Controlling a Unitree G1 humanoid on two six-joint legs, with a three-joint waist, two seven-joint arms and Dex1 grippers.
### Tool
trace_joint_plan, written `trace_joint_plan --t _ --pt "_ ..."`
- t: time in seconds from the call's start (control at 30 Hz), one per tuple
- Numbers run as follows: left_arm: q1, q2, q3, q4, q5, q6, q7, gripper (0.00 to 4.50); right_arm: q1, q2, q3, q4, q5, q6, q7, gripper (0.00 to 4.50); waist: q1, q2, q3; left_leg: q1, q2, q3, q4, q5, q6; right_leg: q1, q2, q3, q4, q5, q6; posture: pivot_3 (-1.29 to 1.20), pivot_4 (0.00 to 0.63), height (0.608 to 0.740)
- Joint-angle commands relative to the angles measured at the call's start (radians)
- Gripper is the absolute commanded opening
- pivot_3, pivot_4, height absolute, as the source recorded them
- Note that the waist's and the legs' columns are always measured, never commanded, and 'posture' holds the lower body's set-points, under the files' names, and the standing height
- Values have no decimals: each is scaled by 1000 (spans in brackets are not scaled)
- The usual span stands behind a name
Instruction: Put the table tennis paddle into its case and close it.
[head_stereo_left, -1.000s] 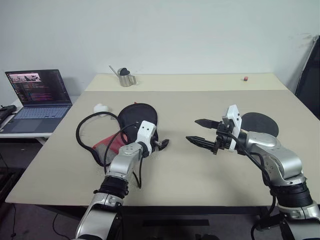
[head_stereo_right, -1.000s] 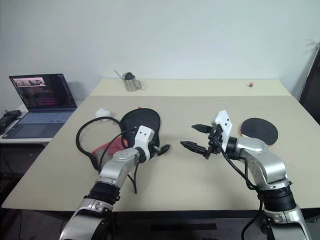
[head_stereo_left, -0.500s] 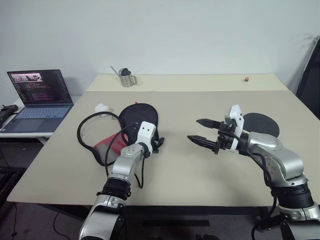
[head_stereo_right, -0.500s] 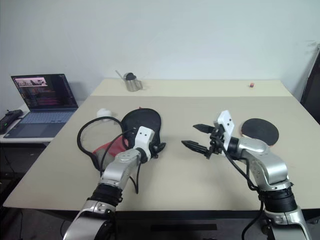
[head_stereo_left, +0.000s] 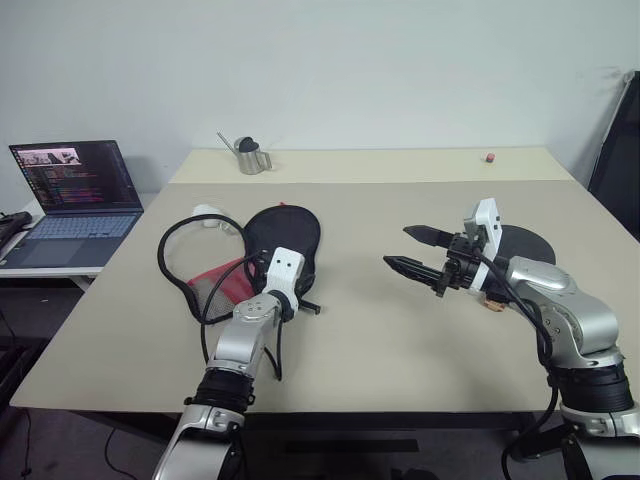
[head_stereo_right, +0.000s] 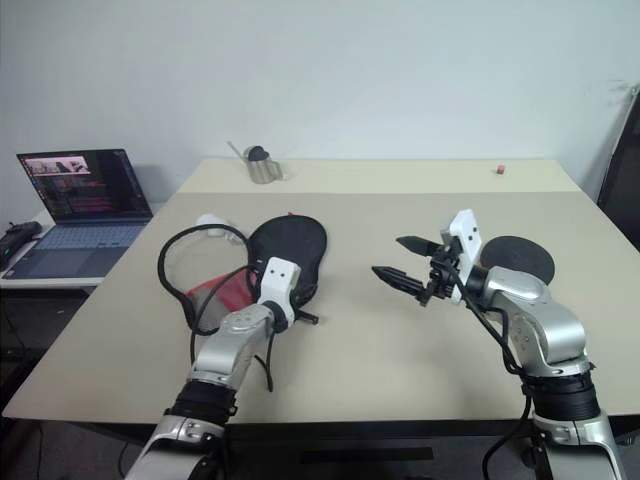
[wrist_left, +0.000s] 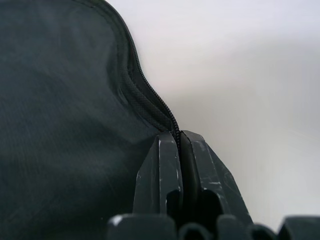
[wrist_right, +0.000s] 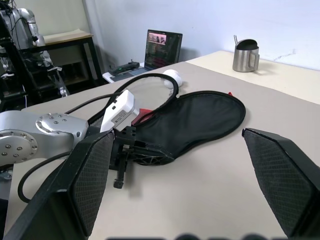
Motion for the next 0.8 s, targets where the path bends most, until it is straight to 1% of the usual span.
trace_joint_plan --t 0.03,0.23,0.4,0.53,0.8 --pt "3 -12 -72 -52 -5 13 -90 88 -17 -29 -33 -12 16 -10 11 4500 1 0 0 0 0 0 0 0 0 0 0 0 0 0 0 0 150 740" --pt "-23 -64 -149 -101 -13 46 -167 88 24 -95 -48 -29 17 -9 36 4500 27 0 0 -1 -1 0 0 0 0 0 -1 -1 -1 0 0 0 150 740" --pt "-51 -124 -203 -82 -2 49 -194 88 62 -143 -79 -43 18 -12 33 4500 30 -1 0 -2 -1 0 0 0 0 0 -1 -2 -1 0 0 0 150 740" --pt "-95 -172 -232 -37 9 29 -201 88 87 -151 -97 -68 24 -5 20 4500 27 -1 0 -2 0 0 0 0 0 0 -1 -1 -1 0 0 0 150 740" --pt "-199 -268 -223 120 35 -43 -151 88 126 -153 -115 -107 32 6 -10 4500 26 -1 1 -2 0 1 0 0 0 0 -1 -1 -1 0 0 0 150 740"
